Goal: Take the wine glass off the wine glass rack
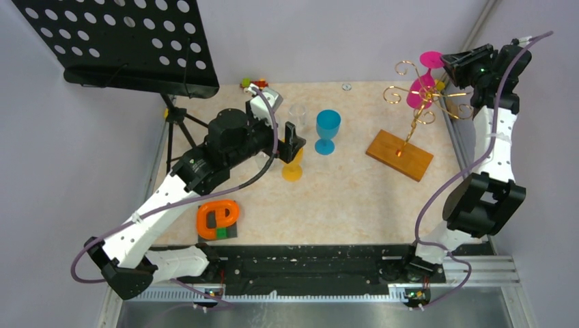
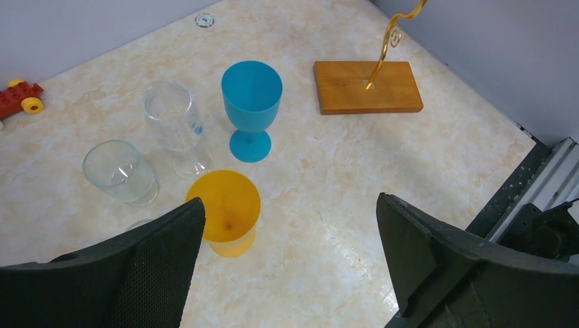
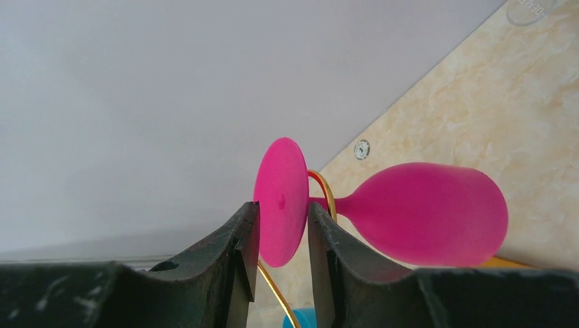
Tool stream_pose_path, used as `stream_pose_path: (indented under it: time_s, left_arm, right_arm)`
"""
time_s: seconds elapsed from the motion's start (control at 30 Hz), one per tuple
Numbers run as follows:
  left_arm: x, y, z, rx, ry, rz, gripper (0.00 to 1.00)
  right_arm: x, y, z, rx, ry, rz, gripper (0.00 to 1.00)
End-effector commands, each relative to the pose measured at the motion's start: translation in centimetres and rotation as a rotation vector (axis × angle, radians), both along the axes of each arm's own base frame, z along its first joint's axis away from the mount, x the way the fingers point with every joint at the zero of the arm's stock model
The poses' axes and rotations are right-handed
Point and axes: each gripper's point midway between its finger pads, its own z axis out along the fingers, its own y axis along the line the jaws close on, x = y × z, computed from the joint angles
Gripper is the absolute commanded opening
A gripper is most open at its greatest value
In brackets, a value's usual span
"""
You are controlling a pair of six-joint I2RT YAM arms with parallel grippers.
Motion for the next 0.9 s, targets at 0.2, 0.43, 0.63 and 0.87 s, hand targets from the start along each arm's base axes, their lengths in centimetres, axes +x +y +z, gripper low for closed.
stream_pose_path:
  time_s: [0.2,0.43,0.63,0.87]
  left_arm:
    - [0.1,0.9,1.5,-0.04,-0.05,0.04,0.99]
    - [0.2,1.0,1.4,-0.037,-0.047,0.043,0.99]
    - [0.2,1.0,1.3,-0.035,-0.046,0.044,0.99]
    - [0.2,1.1,1.6,-0.038,-0.054,0.048,0.99]
  right_arm:
    - [1.7,0.8,1.6,0.072,-0.116,0.037,0.29]
    - [2.0,0.9,1.2,0.095,-0.131,0.041,0.21]
    - [1.8,0.6,2.3,0.092,-0.181,0.019,0.0]
    - [0.9,0.7,4.7,0.112,-0.295,0.003,0.0]
